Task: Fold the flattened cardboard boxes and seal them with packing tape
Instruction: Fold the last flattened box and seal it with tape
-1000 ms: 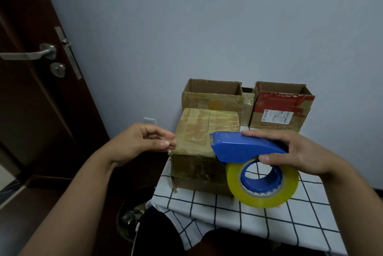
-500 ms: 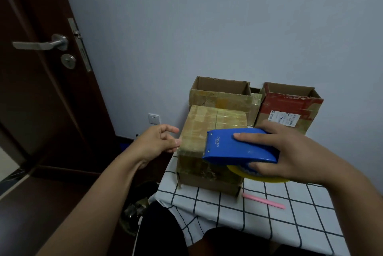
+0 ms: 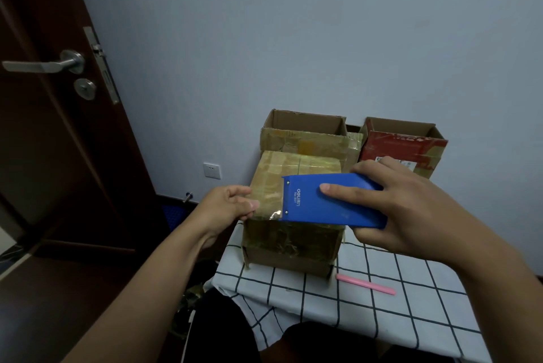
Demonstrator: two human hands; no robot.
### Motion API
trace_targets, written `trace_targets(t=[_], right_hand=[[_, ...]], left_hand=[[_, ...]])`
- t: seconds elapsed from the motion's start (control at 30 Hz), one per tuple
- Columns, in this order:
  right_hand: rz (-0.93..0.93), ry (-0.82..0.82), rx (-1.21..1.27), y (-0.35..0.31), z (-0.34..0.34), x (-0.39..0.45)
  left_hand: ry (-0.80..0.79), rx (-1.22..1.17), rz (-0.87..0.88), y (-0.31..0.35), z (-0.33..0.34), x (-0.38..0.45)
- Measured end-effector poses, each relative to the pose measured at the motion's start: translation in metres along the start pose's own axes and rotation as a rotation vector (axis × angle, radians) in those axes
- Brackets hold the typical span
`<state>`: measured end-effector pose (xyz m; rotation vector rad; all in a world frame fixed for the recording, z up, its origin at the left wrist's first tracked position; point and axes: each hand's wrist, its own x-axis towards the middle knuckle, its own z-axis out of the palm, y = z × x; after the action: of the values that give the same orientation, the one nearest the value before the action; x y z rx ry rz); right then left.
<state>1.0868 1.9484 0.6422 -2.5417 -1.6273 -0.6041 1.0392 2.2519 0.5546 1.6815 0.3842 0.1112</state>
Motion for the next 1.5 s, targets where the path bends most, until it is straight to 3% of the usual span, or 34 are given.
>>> trace_targets(t=[0.23,0.57,1.1,1.5], right_hand=[[0.145,-0.173,0.334,0.019,0.013,-0.008],[0.221,-0.269,0.561,0.056,0.021,-0.005],[0.269,-0.338,0.558,0.080,0.015,-0.025],[0.360,-0.357,0.619,0.089,0.031,-0.036]], left_hand=[[0.011,0.027,0.065,0.024,-0.022,0.008],[0.032,0.001,-0.128,0.012,-0.033,0.025],[0.084,-0.066,-0.128,-0.004,-0.040,0.025],[0.148,0.169,-0.126,-0.008,-0.024,0.035]])
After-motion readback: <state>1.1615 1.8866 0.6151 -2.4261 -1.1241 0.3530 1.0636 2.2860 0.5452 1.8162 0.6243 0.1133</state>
